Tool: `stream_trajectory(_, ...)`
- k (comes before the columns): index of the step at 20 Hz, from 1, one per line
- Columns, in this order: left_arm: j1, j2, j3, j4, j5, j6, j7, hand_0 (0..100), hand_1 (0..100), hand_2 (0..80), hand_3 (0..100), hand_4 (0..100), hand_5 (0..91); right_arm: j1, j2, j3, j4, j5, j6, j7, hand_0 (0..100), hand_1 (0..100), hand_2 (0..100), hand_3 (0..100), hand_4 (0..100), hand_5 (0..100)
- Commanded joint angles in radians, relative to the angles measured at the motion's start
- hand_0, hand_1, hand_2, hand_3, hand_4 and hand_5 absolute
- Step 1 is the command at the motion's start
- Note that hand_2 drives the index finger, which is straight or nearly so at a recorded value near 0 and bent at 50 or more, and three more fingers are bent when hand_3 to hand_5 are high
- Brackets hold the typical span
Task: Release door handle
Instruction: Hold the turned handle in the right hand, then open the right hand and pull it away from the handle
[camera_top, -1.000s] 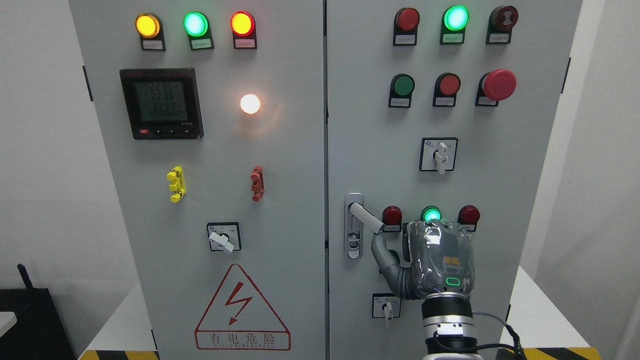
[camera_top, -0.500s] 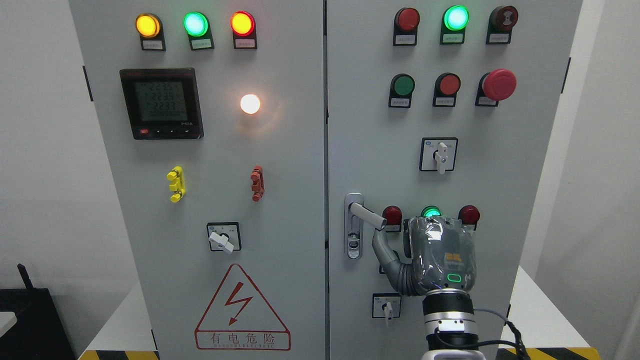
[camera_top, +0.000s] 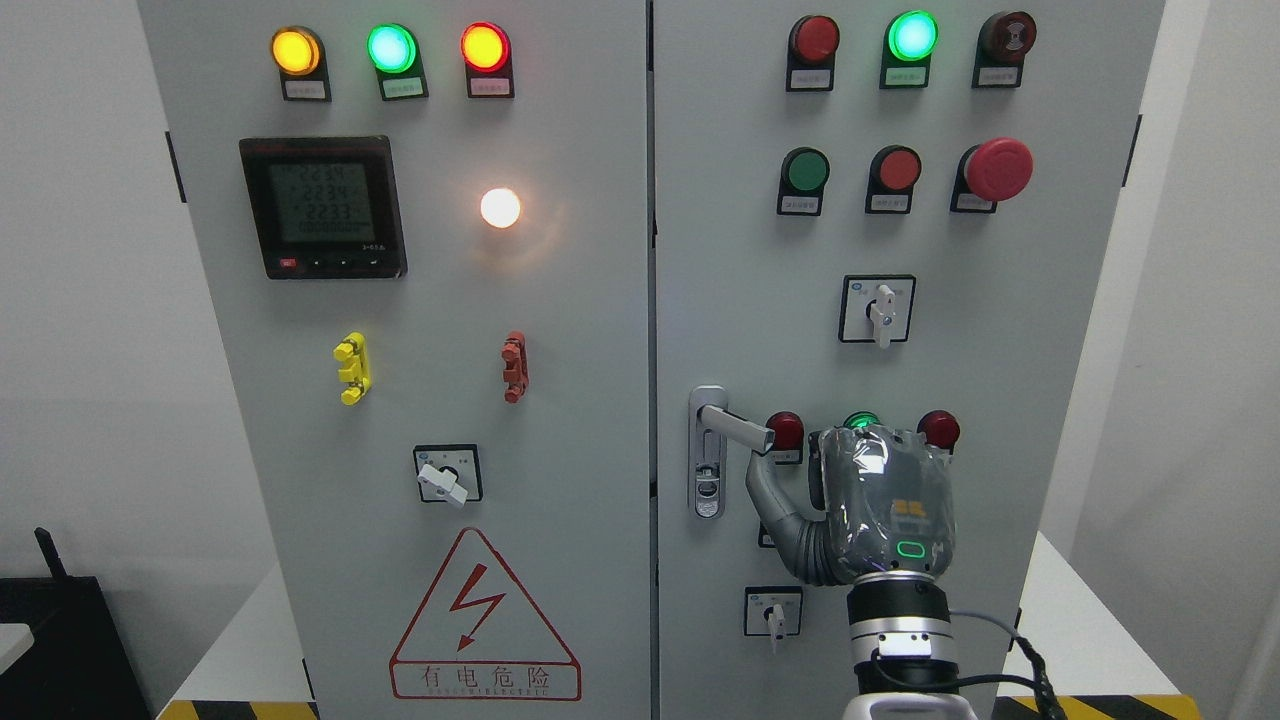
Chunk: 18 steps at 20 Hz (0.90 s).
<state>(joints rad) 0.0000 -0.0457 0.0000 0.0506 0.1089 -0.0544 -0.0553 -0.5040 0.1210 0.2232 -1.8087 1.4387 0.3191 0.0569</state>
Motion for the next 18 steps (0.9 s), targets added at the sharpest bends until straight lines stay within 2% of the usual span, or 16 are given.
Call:
stream_trajectory(1, -0.025, 0.000, 0.017, 0.000, 0.000, 0.001, 0.000, 12, 39, 0.0, 0, 0, 0.0, -0.005, 0.000, -0.002, 0.000, -0.001, 0.000, 0.000, 49, 15, 100, 100, 91, 95)
stream_trajectory(9, -0.026, 0.001, 0.017, 0.000, 0.000, 0.001, 0.000, 12, 39, 0.0, 0, 0, 0.0, 0.010, 0.002, 0.004, -0.003, -0.004, 0.000, -0.003, 49, 16, 100, 100, 91, 95)
stream_trajectory(13, -0.026, 0.000, 0.017, 0.000, 0.000, 0.001, 0.000, 12, 39, 0.0, 0, 0, 0.0, 0.073, 0.000, 0.013, -0.040, -0.004, -0.011, -0.019, 50, 16, 100, 100, 91, 95)
stream_trajectory(14, -0.026, 0.001, 0.017, 0.000, 0.000, 0.001, 0.000, 12, 39, 0.0, 0, 0, 0.0, 0.099, -0.001, 0.013, -0.061, -0.004, -0.023, -0.032, 50, 16, 100, 100, 91, 95)
stream_trajectory(16, -0.026, 0.000, 0.017, 0.000, 0.000, 0.001, 0.000, 12, 39, 0.0, 0, 0, 0.0, 0.178, -0.020, 0.002, -0.109, -0.004, -0.079, -0.095, 50, 16, 100, 100, 90, 94)
stream_trajectory(17, -0.026, 0.000, 0.017, 0.000, 0.000, 0.001, 0.000, 12, 39, 0.0, 0, 0, 0.0, 0.223, -0.050, -0.004, -0.141, -0.006, -0.119, -0.141, 50, 16, 100, 100, 89, 94)
stream_trajectory(18, -0.025, 0.000, 0.017, 0.000, 0.000, 0.001, 0.000, 12, 39, 0.0, 0, 0, 0.0, 0.254, -0.079, -0.022, -0.167, -0.023, -0.155, -0.193, 50, 16, 95, 100, 87, 92)
